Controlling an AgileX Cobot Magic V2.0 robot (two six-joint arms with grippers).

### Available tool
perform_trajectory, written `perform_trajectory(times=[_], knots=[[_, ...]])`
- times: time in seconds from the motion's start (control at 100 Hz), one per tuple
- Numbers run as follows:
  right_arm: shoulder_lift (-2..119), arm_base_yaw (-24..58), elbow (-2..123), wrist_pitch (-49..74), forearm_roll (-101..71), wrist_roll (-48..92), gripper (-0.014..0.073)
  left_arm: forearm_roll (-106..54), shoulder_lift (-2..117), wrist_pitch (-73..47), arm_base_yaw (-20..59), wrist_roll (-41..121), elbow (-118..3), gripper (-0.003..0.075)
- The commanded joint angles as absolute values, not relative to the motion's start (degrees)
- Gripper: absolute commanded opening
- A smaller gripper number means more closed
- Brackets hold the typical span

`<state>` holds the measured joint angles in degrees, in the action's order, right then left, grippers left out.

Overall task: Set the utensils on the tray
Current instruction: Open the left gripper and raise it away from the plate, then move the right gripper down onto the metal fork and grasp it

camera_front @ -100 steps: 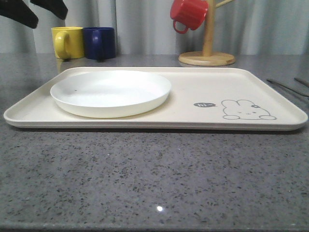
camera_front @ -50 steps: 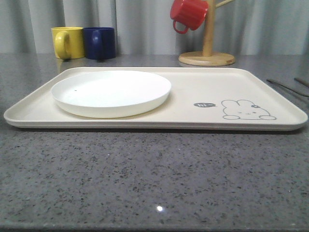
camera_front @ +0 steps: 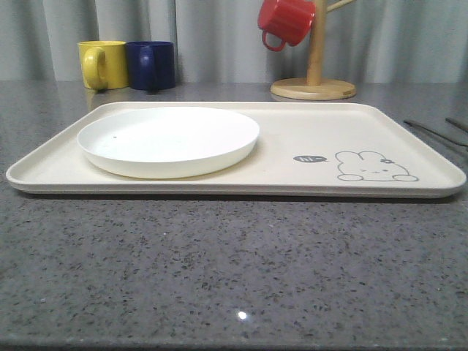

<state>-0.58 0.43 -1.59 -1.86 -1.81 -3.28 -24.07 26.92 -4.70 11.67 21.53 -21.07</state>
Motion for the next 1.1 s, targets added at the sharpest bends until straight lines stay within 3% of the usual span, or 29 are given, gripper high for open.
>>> perform_trajectory(times=[0.0,0.18,0.36,0.75,1.09], knots=[[-1.88,0.11,-0.53,-8.12,-1.94,-2.95,-0.0068,-24.05,23.88,0.32,12.04,21.58,-22.18,0.0375],[-1.88,0.11,0.78,-6.81,-1.94,-2.95,-0.0068,-23.53,21.36,0.00,12.04,21.58,-21.94,0.0198],[-0.90,0.11,7.93,2.76,-1.99,-2.95,-0.0068,-23.53,21.36,0.00,12.04,21.58,-21.94,-0.0020],[19.44,0.11,33.20,35.41,-2.41,-2.95,-0.0068,-23.53,21.36,0.00,12.04,21.58,-21.94,-0.0018],[35.15,0.11,42.68,41.90,-4.61,-2.95,-0.0064,-23.53,21.36,0.00,12.04,21.58,-21.94,-0.0018]])
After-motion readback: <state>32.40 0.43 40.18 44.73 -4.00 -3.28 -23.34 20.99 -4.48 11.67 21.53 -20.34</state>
